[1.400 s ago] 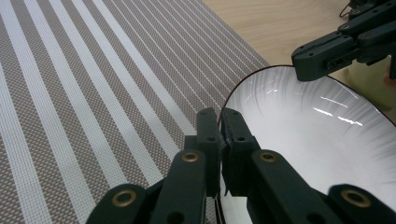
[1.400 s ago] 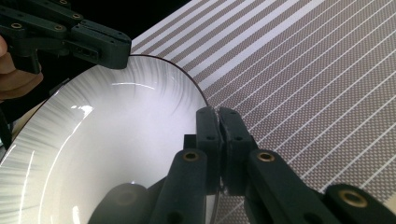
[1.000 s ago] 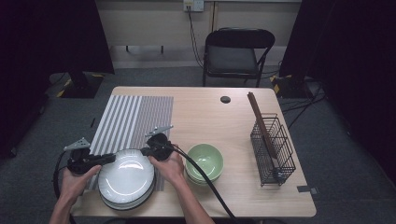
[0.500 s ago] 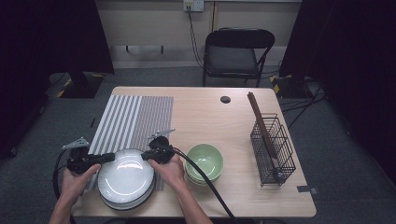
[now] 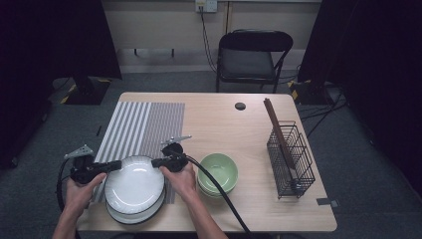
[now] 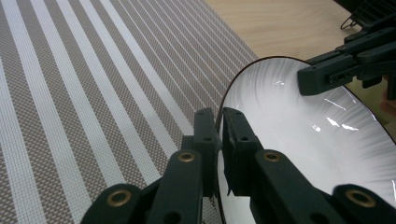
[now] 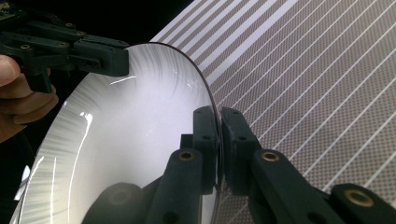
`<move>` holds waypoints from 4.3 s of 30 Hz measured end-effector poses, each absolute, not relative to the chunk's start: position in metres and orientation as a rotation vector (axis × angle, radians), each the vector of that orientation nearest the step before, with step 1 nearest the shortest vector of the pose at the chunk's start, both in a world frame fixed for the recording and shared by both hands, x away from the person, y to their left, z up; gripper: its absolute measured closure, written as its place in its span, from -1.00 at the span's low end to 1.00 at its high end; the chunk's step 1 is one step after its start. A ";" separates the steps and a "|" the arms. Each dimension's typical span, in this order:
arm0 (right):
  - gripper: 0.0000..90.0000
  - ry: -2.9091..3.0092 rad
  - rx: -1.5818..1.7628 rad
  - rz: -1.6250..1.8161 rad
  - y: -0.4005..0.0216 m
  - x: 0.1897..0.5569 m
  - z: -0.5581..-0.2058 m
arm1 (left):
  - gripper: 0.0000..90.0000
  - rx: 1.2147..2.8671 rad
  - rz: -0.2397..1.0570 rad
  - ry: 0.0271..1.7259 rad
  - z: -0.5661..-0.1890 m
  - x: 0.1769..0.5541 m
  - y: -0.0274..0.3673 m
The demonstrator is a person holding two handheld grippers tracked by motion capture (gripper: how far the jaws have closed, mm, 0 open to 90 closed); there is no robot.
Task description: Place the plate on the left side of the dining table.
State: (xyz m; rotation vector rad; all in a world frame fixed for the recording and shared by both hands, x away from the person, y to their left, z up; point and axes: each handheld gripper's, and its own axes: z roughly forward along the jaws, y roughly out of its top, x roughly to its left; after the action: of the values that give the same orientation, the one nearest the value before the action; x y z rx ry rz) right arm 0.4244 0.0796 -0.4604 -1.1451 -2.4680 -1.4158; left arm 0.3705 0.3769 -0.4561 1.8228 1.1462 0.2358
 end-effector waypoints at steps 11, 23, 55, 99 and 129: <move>0.90 -2.522 -1.109 -1.439 0.081 0.431 -0.453 | 0.87 1.818 0.264 1.144 -0.453 0.376 0.376; 0.90 -2.510 -1.105 -1.453 0.080 0.432 -0.455 | 0.51 1.766 0.262 1.155 -0.448 0.363 0.385; 0.90 -2.528 -1.134 -1.491 0.084 0.444 -0.443 | 0.90 1.737 0.229 1.179 -0.450 0.382 0.393; 0.89 -2.329 -1.309 -1.489 0.068 0.439 -0.449 | 0.91 1.695 0.310 1.186 -0.447 0.380 0.390; 0.90 -2.328 -1.339 -1.523 0.070 0.442 -0.455 | 0.85 1.691 0.220 1.251 -0.453 0.361 0.402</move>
State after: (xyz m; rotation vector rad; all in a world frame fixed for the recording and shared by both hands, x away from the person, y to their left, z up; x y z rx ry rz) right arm 0.4415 0.0695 -0.4550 -1.3394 -2.3283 -1.5228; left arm 0.3609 0.4023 -0.4530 1.6907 1.2505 0.2202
